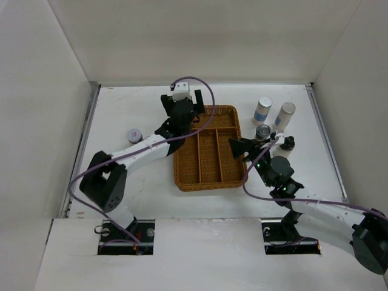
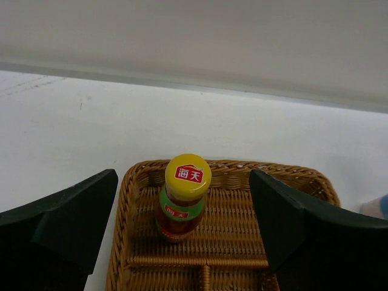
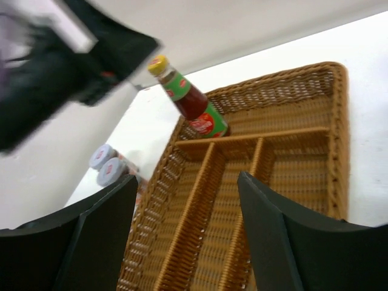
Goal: Organize the condiment bottles
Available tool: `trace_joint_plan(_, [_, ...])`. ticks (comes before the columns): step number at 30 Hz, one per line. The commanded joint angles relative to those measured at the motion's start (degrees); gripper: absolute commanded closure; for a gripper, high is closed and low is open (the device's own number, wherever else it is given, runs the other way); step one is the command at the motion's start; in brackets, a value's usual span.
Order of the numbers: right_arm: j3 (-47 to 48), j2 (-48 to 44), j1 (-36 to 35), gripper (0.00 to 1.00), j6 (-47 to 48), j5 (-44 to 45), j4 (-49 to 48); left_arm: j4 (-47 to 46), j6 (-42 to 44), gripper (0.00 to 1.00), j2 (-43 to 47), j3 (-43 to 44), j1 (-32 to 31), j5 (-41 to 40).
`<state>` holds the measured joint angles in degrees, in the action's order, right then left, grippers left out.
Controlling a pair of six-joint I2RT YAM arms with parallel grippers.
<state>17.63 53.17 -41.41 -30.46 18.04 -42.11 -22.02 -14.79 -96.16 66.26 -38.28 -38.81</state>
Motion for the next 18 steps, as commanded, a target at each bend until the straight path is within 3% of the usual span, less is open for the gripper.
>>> trace_joint_plan(1, [5.9, -3.1, 1.5, 0.30, 0.2, 1.2, 7.2, -5.7, -0.2, 0.07, 10.5, -3.0, -1.4, -1.4])
trace_joint_plan(5, [14.1, -4.5, 3.5, 0.63, 0.7, 2.3, 21.2, -9.2, -1.4, 0.11, 20.7, -11.7, -3.9, -1.7])
trace_joint_plan(7, [18.3, -3.4, 5.5, 0.72, 0.9, 3.6, 27.9, -11.1, -3.1, 0.28, 25.6, -17.1, -5.6, -0.9])
trace_joint_plan(9, [21.6, -2.1, 8.0, 0.74, 1.4, 5.4, 34.2, -12.3, -5.6, 0.53, 29.1, -21.9, -7.3, 1.5])
trace_joint_plan(12, [25.5, 0.4, 12.0, 0.65, 3.6, 8.0, 41.4, -13.7, -10.1, 0.69, 33.4, -29.3, -9.6, 6.2])
trace_joint_plan(16, [30.6, 3.9, 16.0, 0.24, 6.6, 9.8, 48.9, -19.9, -15.5, 0.69, 36.0, -39.4, -12.6, 10.8])
trace_joint_plan(18, [33.5, 7.2, 18.4, 0.15, 7.4, 9.3, 51.7, -22.7, -17.3, 0.65, 36.3, -43.3, -14.2, 12.8])
